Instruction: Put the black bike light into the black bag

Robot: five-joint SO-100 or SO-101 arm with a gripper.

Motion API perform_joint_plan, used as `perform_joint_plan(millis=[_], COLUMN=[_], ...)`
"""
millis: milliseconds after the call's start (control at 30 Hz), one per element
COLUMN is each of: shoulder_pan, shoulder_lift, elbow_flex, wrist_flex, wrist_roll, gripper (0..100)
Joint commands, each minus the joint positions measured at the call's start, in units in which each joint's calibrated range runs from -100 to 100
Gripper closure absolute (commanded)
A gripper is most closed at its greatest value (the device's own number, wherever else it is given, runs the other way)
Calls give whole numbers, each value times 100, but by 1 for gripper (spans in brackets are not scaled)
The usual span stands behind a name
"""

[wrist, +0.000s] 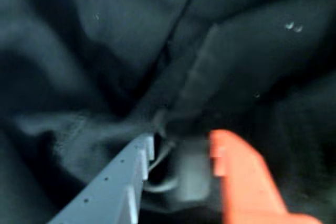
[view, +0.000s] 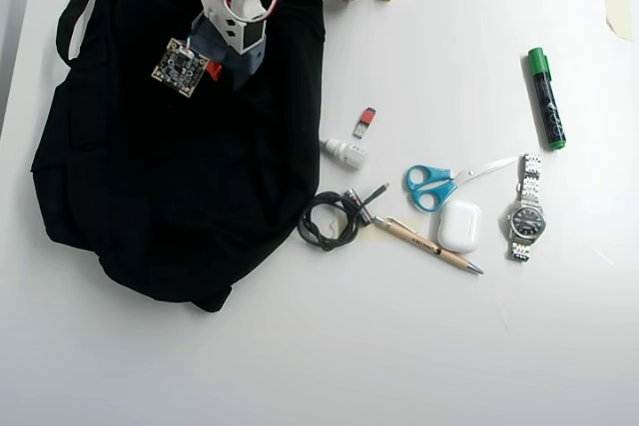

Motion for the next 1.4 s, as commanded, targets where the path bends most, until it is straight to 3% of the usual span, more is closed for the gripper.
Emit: perform_joint_plan(millis=[0,67,200,367,433,567,833,967,1367], shoulder_pan=[130,71,-603,-1859,-2697,-4223,-5143,-5285,-5232], shoulder_lift=[-75,-141,-191,-805,-1693,-2822,-4174,-5021,-8448], elbow_flex=[-121,-130,-1298,-3266,-3248,-3176,-1775,-849,4281], wrist_flex=[-87,-70,869,2308,2428,2437,2359,2153,-845], wrist_roll=[32,32,-41,-435,-802,-838,-844,-1163,-1169], gripper=[76,58,55,72,79,94,95,98,98])
